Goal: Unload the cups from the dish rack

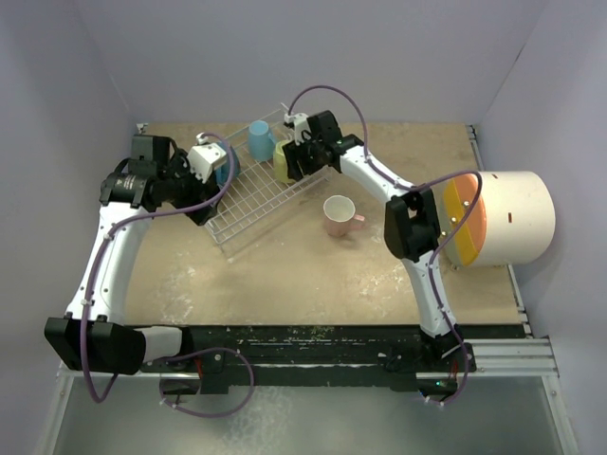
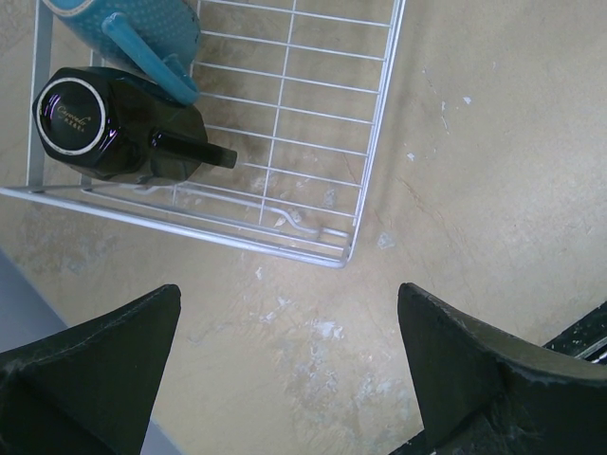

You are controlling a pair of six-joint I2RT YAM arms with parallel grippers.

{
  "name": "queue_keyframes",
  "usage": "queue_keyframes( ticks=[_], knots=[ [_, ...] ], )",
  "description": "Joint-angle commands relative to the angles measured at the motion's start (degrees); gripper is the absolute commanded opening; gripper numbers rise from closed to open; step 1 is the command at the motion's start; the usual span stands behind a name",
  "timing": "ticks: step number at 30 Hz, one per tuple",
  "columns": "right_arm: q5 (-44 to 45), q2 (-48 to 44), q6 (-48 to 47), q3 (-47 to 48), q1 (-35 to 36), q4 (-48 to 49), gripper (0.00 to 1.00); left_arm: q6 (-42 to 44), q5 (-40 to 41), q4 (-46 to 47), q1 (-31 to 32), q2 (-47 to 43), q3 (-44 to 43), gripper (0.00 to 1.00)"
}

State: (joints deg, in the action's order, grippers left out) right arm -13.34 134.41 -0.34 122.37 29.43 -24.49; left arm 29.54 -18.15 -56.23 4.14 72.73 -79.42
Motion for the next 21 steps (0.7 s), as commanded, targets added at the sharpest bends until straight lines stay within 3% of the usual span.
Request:
queue_keyframes(
  ticks=[1,7,16,21],
  knots=[
    [-2.15,-4.28,1.34,-2.52,1.15,4.00,0.60,-0.27,-1.71,1.38,-0.41,0.07,-2.44,0.99],
    [2.88,-3.63,2.23,-1.48,1.88,4.98,0.45,-0.88,-1.32,1.85,-0.45,-0.68,-2.27,0.99],
    [4.84,-5.75,1.45,-2.39,3.58,7.11,0.00,0.76,-3.67,2.48,-0.45,-1.46,-0.14,0.99],
    [6.90,-8.84,1.19,-1.66,5.74,8.14,0.00,0.55,-4.99,5.74,-0.41,-4.22,-0.01,0.99]
  ],
)
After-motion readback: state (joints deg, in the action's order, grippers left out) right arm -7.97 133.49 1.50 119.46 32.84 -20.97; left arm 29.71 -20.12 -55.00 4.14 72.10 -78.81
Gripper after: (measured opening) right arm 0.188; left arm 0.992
